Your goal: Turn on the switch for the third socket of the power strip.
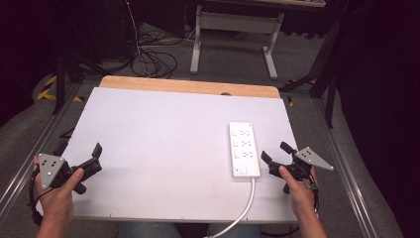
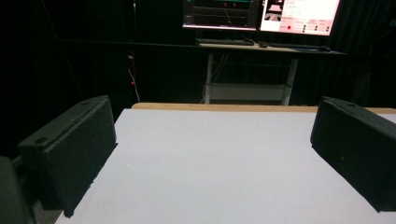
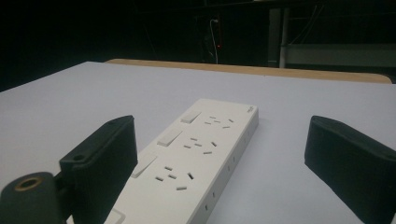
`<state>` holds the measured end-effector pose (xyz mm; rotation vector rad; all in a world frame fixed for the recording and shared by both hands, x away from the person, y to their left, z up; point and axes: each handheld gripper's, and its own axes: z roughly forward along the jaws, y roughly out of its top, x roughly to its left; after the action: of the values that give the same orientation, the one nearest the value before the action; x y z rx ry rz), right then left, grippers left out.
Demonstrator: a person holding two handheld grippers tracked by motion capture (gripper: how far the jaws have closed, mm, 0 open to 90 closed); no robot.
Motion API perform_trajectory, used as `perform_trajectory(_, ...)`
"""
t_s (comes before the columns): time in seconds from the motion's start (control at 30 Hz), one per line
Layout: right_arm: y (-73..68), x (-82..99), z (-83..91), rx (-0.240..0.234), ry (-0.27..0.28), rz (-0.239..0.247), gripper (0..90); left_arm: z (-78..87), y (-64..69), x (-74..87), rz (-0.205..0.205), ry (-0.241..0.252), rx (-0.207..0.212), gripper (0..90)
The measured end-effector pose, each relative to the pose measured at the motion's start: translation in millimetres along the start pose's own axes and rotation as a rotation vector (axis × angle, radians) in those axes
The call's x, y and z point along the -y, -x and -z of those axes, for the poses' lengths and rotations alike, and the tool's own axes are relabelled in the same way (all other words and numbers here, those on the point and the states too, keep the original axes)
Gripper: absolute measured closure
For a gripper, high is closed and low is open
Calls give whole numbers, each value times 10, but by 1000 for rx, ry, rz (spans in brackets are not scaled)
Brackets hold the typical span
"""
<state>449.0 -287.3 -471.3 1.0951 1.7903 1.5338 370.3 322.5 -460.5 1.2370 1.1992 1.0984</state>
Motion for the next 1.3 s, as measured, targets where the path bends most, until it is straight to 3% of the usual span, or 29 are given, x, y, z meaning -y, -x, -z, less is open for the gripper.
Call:
perform_trajectory(0.33,17,7,52,10,11,-9,100,-45,32,0,-1,-2,12,7)
perform_trajectory(0.63,2,4,50,15,9,9,180,-45,25,0,-4,-5,11,7)
perform_trajectory(1.0,22,-2,71,2,11,-1,394,-47,35,1,3,-1,15,6)
perform_trajectory(1.3,18,13,62,-14,-15,9,519,-54,35,0,-6,-4,19,6)
